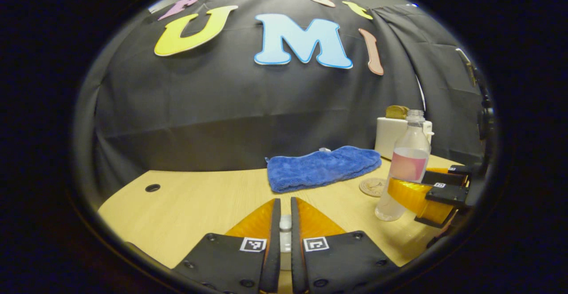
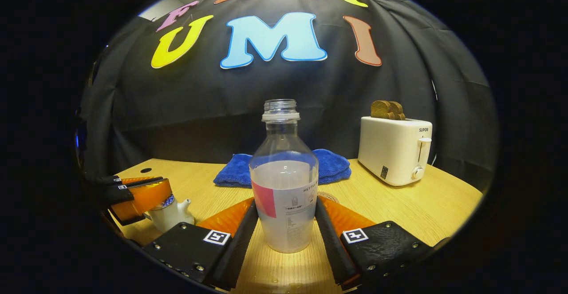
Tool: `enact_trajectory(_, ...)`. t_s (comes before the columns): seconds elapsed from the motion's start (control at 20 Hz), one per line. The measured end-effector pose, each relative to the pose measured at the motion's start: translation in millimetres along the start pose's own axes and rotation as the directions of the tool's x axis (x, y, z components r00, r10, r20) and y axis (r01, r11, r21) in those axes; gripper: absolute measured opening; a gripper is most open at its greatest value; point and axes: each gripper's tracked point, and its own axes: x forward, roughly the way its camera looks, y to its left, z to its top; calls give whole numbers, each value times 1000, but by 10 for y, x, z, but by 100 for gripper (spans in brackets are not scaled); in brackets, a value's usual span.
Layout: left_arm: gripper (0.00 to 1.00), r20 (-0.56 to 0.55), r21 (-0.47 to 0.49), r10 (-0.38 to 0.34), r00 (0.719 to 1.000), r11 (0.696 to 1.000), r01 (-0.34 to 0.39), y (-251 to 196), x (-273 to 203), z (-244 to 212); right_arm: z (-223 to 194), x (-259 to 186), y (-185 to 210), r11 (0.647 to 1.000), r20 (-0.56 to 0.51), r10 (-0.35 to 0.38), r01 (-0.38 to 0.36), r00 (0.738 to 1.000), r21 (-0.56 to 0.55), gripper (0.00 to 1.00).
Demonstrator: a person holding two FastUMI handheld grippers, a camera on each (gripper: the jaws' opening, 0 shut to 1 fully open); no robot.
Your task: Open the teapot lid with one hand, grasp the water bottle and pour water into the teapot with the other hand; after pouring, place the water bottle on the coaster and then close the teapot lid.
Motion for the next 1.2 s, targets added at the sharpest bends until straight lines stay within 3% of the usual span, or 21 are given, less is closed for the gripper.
enact_trajectory(0.5,17,21,-29,-21,1000,999,21,-24,-23,56,10,-10,-46,1000,6,-15,15,1000,-25,77)
enact_trajectory(0.9,17,80,-46,-38,996,998,41,-35,-133,303,43,-49,-61,991,26,-40,43,999,-127,77)
enact_trajectory(1.2,17,83,-59,-23,996,998,28,91,-241,333,72,-86,-57,963,46,-61,71,997,-259,76)
